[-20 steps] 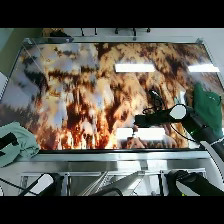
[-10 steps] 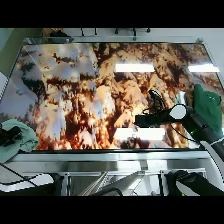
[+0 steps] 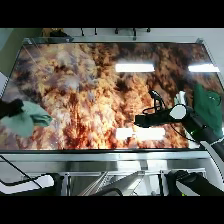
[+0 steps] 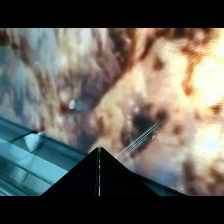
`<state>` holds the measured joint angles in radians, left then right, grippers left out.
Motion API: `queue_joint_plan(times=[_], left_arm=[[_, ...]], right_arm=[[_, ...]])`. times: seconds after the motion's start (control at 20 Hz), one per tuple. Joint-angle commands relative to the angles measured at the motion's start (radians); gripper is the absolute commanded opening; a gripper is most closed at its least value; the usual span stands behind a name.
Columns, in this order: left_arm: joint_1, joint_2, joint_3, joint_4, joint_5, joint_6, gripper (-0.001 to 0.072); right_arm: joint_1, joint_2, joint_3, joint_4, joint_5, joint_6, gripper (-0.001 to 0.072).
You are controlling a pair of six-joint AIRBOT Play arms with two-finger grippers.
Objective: Fold the shirts.
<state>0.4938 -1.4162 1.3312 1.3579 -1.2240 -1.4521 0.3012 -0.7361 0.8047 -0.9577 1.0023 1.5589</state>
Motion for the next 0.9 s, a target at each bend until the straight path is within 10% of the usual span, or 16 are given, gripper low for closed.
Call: queue_joint_plan(times=[0.0,0.65,0.75,0.85], left_arm=[[-0.181,0.126,0.160,-0.253,-0.066,0.013,0.0014],[-0.986,0.050,-0.054,-0.281,0.279,-0.015,0.0022],[-0.999,-0.003,-0.043,-0.280,0.269,-0.023,0.0677],[-0.957,-0.032,0.016,-0.279,0.141,-0.053,0.0703]], right_arm=[[0.001,0.000,0.000,0.000,0.000,0.000,0.0018],[0.000,0.000,0.000,0.017,0.000,0.000,0.0019],[-0.002,0.003,0.001,0.016,0.001,0.000,0.0020],[-0.023,0.008,0.034,0.016,0.034,-0.002,0.0037]])
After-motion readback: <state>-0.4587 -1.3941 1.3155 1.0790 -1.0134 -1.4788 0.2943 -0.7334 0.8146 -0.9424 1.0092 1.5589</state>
